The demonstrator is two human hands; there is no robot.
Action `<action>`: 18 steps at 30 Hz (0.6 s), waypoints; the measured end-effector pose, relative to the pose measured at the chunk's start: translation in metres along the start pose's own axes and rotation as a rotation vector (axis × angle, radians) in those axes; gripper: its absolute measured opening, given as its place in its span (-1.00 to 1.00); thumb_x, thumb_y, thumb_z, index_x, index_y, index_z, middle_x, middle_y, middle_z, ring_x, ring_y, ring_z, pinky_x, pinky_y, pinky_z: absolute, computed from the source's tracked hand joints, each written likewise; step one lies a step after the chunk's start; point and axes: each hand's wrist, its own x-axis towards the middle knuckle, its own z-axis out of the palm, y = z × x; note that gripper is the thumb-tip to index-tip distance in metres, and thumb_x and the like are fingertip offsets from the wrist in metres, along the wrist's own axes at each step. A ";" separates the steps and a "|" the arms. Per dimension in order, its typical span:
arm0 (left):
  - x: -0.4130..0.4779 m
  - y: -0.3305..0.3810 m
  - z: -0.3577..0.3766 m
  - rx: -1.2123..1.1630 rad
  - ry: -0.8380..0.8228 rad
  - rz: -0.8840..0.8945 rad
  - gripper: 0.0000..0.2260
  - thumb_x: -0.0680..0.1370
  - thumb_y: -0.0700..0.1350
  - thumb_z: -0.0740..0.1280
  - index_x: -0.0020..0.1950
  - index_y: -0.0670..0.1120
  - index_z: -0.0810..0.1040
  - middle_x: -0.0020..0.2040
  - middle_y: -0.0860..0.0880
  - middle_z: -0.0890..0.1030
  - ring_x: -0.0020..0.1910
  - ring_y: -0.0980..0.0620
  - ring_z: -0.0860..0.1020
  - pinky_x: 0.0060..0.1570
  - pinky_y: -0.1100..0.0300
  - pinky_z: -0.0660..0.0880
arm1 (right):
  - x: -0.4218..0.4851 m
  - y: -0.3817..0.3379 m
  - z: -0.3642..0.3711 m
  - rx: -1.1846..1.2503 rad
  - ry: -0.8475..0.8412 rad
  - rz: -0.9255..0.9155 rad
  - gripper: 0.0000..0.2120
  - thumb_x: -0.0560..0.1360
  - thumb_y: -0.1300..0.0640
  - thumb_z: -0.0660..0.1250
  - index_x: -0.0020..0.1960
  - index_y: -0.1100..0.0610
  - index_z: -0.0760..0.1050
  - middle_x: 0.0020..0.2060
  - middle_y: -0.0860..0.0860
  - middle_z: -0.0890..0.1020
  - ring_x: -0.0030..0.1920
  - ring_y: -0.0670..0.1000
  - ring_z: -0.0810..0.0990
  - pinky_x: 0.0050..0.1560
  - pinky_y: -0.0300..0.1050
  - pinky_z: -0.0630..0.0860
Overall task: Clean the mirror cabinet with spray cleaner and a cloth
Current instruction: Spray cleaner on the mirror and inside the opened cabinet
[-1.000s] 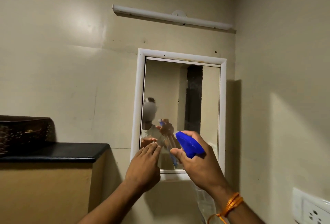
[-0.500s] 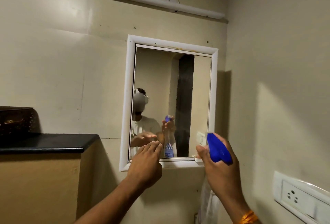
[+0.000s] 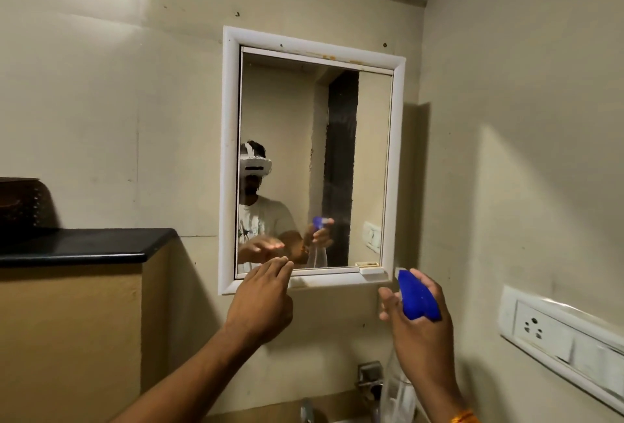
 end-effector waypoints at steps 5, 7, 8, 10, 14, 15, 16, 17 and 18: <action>-0.015 -0.012 0.001 0.058 -0.007 -0.009 -0.46 0.39 -0.20 0.30 0.39 -0.09 0.46 0.37 -0.06 0.50 0.35 -0.03 0.46 0.34 0.08 0.36 | -0.016 0.014 0.000 0.005 0.030 0.079 -0.46 0.40 -0.02 0.47 0.30 -0.04 0.34 -0.01 0.16 0.61 -0.16 0.11 0.65 -0.45 -0.36 0.50; -0.019 -0.016 0.000 0.072 -0.017 -0.020 -0.46 0.40 -0.20 0.30 0.40 -0.09 0.45 0.37 -0.06 0.50 0.35 -0.04 0.45 0.35 0.06 0.35 | -0.024 0.014 0.003 0.009 -0.021 0.084 -0.41 0.42 0.03 0.46 0.37 -0.04 0.30 -0.01 0.08 0.63 -0.13 0.02 0.66 -0.40 -0.42 0.50; -0.022 -0.018 0.000 0.077 -0.020 -0.024 -0.47 0.41 -0.19 0.30 0.41 -0.09 0.45 0.38 -0.06 0.49 0.35 -0.04 0.45 0.36 0.06 0.34 | -0.028 0.014 0.006 -0.002 -0.062 0.089 -0.37 0.42 0.03 0.46 0.41 -0.05 0.27 0.01 0.03 0.63 -0.10 0.00 0.66 -0.37 -0.42 0.50; -0.024 -0.019 -0.001 0.090 -0.020 -0.032 -0.47 0.41 -0.19 0.32 0.40 -0.10 0.46 0.37 -0.07 0.50 0.35 -0.05 0.46 0.35 0.06 0.35 | -0.037 0.014 0.012 0.007 -0.130 0.113 -0.34 0.39 0.02 0.47 0.42 -0.08 0.29 0.07 0.00 0.60 -0.06 0.01 0.66 -0.35 -0.38 0.53; -0.029 -0.024 0.000 0.111 -0.049 -0.046 -0.51 0.35 -0.17 0.34 0.31 -0.11 0.54 0.27 -0.07 0.58 0.23 -0.07 0.54 0.25 0.06 0.45 | -0.056 0.014 0.028 0.001 -0.266 0.132 -0.44 0.36 0.02 0.51 0.28 -0.13 0.38 0.16 -0.02 0.54 0.02 0.01 0.60 -0.32 -0.31 0.58; -0.031 -0.024 0.002 0.116 -0.064 -0.045 -0.53 0.37 -0.16 0.33 0.30 -0.10 0.55 0.26 -0.06 0.58 0.22 -0.07 0.55 0.23 0.06 0.46 | -0.060 0.011 0.032 -0.006 -0.306 0.129 -0.45 0.36 0.01 0.51 0.27 -0.15 0.37 0.15 -0.05 0.53 0.02 -0.01 0.59 -0.28 -0.29 0.59; -0.034 -0.025 0.002 0.121 -0.079 -0.046 -0.55 0.39 -0.16 0.32 0.30 -0.10 0.55 0.27 -0.06 0.58 0.23 -0.06 0.55 0.24 0.06 0.46 | -0.064 0.009 0.035 -0.002 -0.346 0.129 -0.43 0.36 0.01 0.52 0.28 -0.19 0.35 0.12 -0.09 0.54 0.01 -0.02 0.59 -0.23 -0.26 0.62; -0.036 -0.024 0.003 0.124 -0.088 -0.047 -0.56 0.42 -0.16 0.30 0.31 -0.10 0.54 0.28 -0.06 0.58 0.24 -0.05 0.54 0.26 0.06 0.44 | -0.066 0.006 0.038 0.004 -0.389 0.122 -0.40 0.36 0.02 0.52 0.29 -0.23 0.32 0.06 -0.13 0.57 0.00 -0.03 0.60 -0.15 -0.23 0.63; -0.038 -0.024 0.003 0.125 -0.091 -0.050 -0.57 0.45 -0.15 0.28 0.32 -0.09 0.53 0.30 -0.05 0.56 0.26 -0.04 0.52 0.28 0.06 0.42 | -0.067 0.005 0.040 0.005 -0.438 0.112 -0.36 0.37 0.04 0.53 0.31 -0.26 0.29 -0.02 -0.17 0.60 -0.01 -0.04 0.62 -0.06 -0.20 0.63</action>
